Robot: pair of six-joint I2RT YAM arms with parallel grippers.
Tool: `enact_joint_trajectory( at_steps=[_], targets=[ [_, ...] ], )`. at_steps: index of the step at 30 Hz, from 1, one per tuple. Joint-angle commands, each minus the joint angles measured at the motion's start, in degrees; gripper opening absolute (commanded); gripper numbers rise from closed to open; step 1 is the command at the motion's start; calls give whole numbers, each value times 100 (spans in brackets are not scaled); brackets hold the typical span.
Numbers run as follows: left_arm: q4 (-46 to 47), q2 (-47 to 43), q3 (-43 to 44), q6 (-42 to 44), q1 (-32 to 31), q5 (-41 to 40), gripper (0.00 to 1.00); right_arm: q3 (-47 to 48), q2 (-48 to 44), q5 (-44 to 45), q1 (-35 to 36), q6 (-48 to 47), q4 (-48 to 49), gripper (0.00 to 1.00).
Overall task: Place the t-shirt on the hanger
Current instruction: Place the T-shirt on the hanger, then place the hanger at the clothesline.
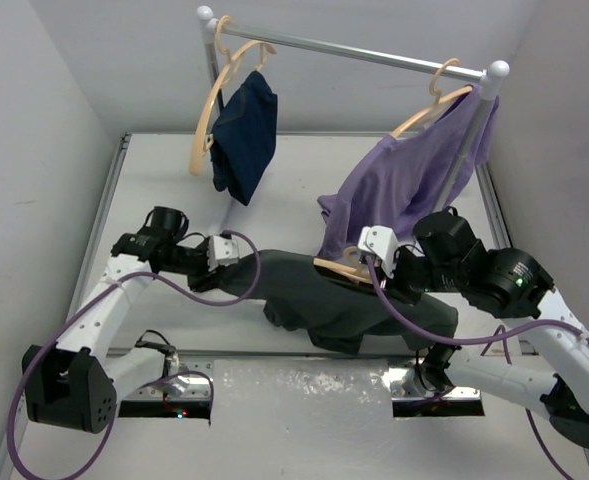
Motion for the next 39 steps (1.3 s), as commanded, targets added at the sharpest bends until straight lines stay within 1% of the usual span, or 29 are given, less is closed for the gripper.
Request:
enact_joint_trajectory(
  at_steps=[1, 2, 3, 4, 5, 8, 9, 11, 12, 13, 14, 17, 18, 19, 21, 22, 25, 27, 28, 29, 30, 32, 33, 34, 35, 36, 37, 38, 39],
  targets=[
    [208, -265, 334, -483, 65, 378, 68, 94, 143, -74, 1, 1, 145, 0],
    [191, -326, 727, -591, 65, 458, 87, 59, 188, -136, 1, -8, 258, 0],
    [138, -361, 957, -644, 65, 528, 91, 41, 223, -188, 1, -17, 320, 0],
    [77, -388, 1177, -654, 65, 581, 100, 32, 267, -276, 1, -26, 373, 0],
    [15, -431, 1580, -671, 65, 652, 100, 41, 354, -320, 1, -43, 399, 0],
    [-134, -668, 2266, -811, 65, 845, 100, 111, 556, -364, 1, -79, 514, 0],
    [-187, -704, 2556, -829, 4, 1080, 99, 137, 610, -452, 1, -105, 549, 0],
    [-258, -678, 2769, -987, -302, 1188, 94, 164, 750, -575, 1, -105, 785, 0],
    [-179, -661, 2805, -1484, -609, 910, 89, 190, 803, -654, 1, -96, 882, 0],
    [83, -634, 2736, -1750, -1317, 681, 88, 208, 873, -733, 10, -105, 1040, 0],
    [137, -625, 2639, -1900, -1515, 609, 88, 304, 1030, -725, 1, -114, 1076, 0],
    [383, -573, 2322, -2147, -1850, 749, 90, 445, 1321, -804, 1, -245, 1190, 0],
    [541, -520, 2252, -2435, -2042, 584, 92, 463, 1357, -839, 10, -263, 1226, 0],
    [829, -424, 2243, -2499, -2114, 486, 92, 454, 1383, -891, 10, -263, 1339, 0],
    [1086, -274, 2243, -2534, -2350, 249, 92, 410, 1462, -1050, 10, -220, 1445, 0],
    [1357, -117, 2251, -2569, -2430, 170, 91, 384, 1471, -1111, 19, -202, 1550, 0],
    [1544, 243, 2383, -2596, -2790, 99, 90, 375, 1550, -1182, 45, -149, 1708, 0],
    [1535, 394, 2427, -2509, -3019, 107, 84, 375, 1594, -1208, 62, -123, 1797, 0],
    [1605, 533, 2419, -2534, -3037, 107, 82, 384, 1621, -1208, 80, -123, 1849, 0],
    [1675, 596, 2384, -2691, -3038, 81, 75, 393, 1630, -1208, 80, -123, 1876, 0],
    [1806, 692, 2357, -2736, -3046, 20, 72, 393, 1638, -1217, 89, -123, 1902, 0],
    [1834, 763, 2304, -2693, -3029, -59, 70, 384, 1621, -1226, 98, -123, 1929, 0],
    [1843, 781, 2304, -2675, -3029, -60, 60, 375, 1603, -1226, 89, -140, 1929, 0],
    [1834, 807, 2330, -2684, -3029, 19, 52, 366, 1586, -1209, 89, -140, 1929, 0],
    [1808, 816, 2374, -2719, -3029, 106, 31, 331, 1560, -1200, 89, -149, 1929, 0],
    [1756, 825, 2488, -2754, -3029, 325, 16, 305, 1559, -1200, 98, -166, 1938, 0],
    [1712, 834, 2541, -2824, -3029, 379, 6, 279, 1542, -1191, 89, -175, 1938, 0],
    [1729, 825, 2576, -2955, -3029, 397, 0, 226, 1524, -1191, 98, -175, 1929, 0],
    [1668, 799, 2629, -3104, -3029, 389, 0, 191, 1524, -1200, 98, -158, 1946, 0]
  ],
)
